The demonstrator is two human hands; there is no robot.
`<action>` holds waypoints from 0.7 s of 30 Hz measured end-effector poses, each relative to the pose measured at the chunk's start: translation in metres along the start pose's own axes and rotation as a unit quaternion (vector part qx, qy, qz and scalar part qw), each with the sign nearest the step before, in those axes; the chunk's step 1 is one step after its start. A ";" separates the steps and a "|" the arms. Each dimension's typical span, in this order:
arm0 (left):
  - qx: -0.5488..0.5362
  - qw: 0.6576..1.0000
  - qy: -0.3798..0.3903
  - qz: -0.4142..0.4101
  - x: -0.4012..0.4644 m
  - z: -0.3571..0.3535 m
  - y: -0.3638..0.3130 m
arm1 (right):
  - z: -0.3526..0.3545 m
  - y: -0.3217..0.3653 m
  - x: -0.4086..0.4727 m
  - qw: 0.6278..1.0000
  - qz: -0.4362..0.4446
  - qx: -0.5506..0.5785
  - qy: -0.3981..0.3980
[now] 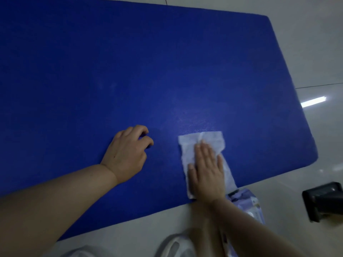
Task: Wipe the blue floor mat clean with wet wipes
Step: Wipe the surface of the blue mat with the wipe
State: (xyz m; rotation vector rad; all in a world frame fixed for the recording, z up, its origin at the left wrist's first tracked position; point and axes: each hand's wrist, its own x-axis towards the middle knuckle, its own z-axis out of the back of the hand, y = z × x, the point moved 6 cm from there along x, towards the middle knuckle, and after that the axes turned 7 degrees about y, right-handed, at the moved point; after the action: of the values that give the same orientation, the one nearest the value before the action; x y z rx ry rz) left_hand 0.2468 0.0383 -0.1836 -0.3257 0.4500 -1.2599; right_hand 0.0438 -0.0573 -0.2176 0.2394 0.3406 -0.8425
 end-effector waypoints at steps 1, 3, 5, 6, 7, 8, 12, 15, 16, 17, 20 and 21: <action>0.005 1.000 0.003 0.004 0.002 -0.001 0.000 | 0.003 -0.010 0.005 0.999 -0.030 0.012 -0.001; 0.013 1.000 0.009 0.005 0.005 -0.008 0.002 | 0.007 -0.017 0.013 0.998 -0.060 0.028 -0.014; 0.018 1.000 0.026 -0.002 0.007 -0.018 0.004 | 0.009 -0.015 0.015 0.997 -0.065 0.027 -0.030; 0.023 0.999 0.044 -0.006 0.007 -0.023 0.004 | 0.008 -0.014 0.016 0.997 -0.065 0.029 -0.032; 0.031 0.997 0.069 -0.006 0.006 -0.028 0.004 | 0.008 -0.013 0.016 0.997 -0.064 0.030 -0.032; 0.035 0.995 0.096 -0.004 0.006 -0.031 0.004 | 0.007 -0.014 0.016 0.997 -0.065 0.028 -0.027; 0.038 0.980 0.194 0.018 0.011 -0.025 0.004 | 0.009 -0.015 0.018 0.998 -0.059 0.019 0.020; 0.082 0.959 0.270 0.039 0.017 -0.015 -0.003 | 0.012 -0.014 0.019 0.996 -0.063 0.017 0.067; 0.085 0.950 0.296 0.050 0.019 -0.011 -0.005 | 0.016 -0.013 0.019 0.995 -0.067 0.029 0.075; 0.090 0.942 0.317 0.057 0.021 -0.008 -0.007 | 0.022 -0.011 0.020 0.993 -0.072 0.047 0.080; 0.109 0.931 0.343 0.055 0.030 0.007 -0.012 | 0.042 0.003 0.020 0.989 -0.074 0.075 0.107; 0.107 0.933 0.338 0.054 0.031 0.013 -0.013 | 0.048 0.010 0.019 0.987 -0.074 0.078 0.115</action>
State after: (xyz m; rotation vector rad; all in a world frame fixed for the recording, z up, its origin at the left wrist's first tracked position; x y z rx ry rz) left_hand 0.2500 0.0047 -0.1708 0.3360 0.8937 -1.2786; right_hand 0.0729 -0.0800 -0.1804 0.4637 0.5148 -0.9925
